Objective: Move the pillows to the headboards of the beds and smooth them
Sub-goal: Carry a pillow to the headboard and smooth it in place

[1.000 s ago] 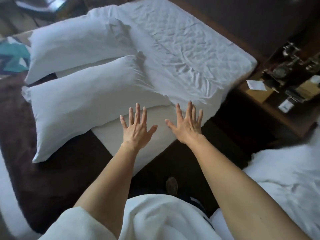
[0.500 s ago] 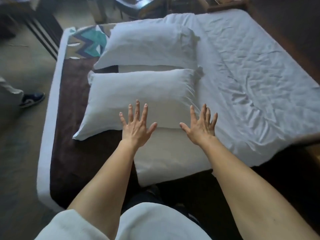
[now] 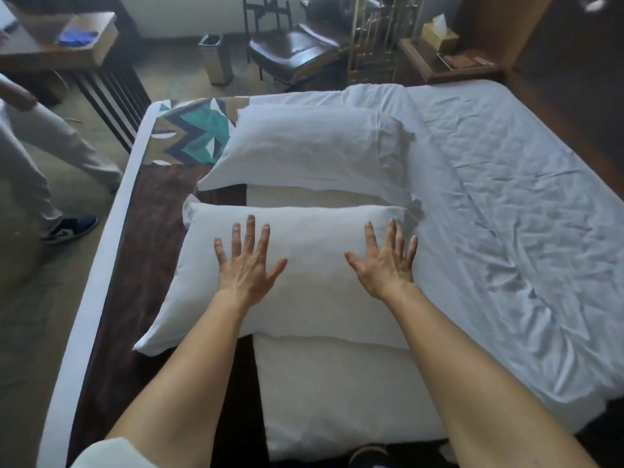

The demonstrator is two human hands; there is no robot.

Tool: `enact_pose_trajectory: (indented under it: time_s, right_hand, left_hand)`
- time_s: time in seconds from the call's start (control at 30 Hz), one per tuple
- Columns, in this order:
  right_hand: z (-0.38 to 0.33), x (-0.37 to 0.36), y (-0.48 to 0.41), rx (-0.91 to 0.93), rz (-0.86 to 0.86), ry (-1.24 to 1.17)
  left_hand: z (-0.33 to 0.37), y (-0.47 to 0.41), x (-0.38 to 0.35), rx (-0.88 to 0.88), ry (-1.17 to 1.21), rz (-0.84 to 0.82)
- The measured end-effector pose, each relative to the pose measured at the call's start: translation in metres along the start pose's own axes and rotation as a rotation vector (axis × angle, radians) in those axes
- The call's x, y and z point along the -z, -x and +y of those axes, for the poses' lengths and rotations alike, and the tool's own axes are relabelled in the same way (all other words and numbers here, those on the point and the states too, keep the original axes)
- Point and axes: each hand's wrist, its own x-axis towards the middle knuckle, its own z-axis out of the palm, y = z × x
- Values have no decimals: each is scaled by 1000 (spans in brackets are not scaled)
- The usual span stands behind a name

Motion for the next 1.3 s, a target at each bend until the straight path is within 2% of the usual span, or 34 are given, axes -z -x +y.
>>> enact_pose_trajectory:
  time_s: [0.2, 0.4, 0.5, 0.63, 0.7, 0.83, 1.0, 1.07, 1.17, 1.3]
  right_hand:
    - [-12, -14, -97, 56, -27, 31]
    - [-33, -62, -203, 174, -95, 66]
    - [-32, -89, -264, 184, -88, 41]
    - [-9, -157, -333, 126, 16, -16]
    - [-2, -203, -355, 62, 118, -99]
    - [-3, -276, -376, 135, 320, -73]
    - [-5, -279, -388, 73, 223, -61]
    - [-6, -279, -388, 54, 179, -60]
    - [-5, -275, -391, 50, 183, -75]
    - [-6, -272, -382, 76, 174, -71]
  left_hand:
    - [0, -91, -7, 55, -7, 42]
    - [-26, -179, -49, 78, -63, -9]
    - [-59, -235, -74, 92, -121, -77]
    - [-92, -311, -121, 194, 20, -128]
    - [-98, -343, -157, 172, 25, -52]
    - [-102, -365, -220, 131, -71, 75]
    - [-108, -372, -241, 127, -106, 129]
    - [-108, -371, -245, 117, -119, 206]
    - [-107, -370, -249, 103, -125, 308]
    - [-104, -354, -248, 78, -154, 365]
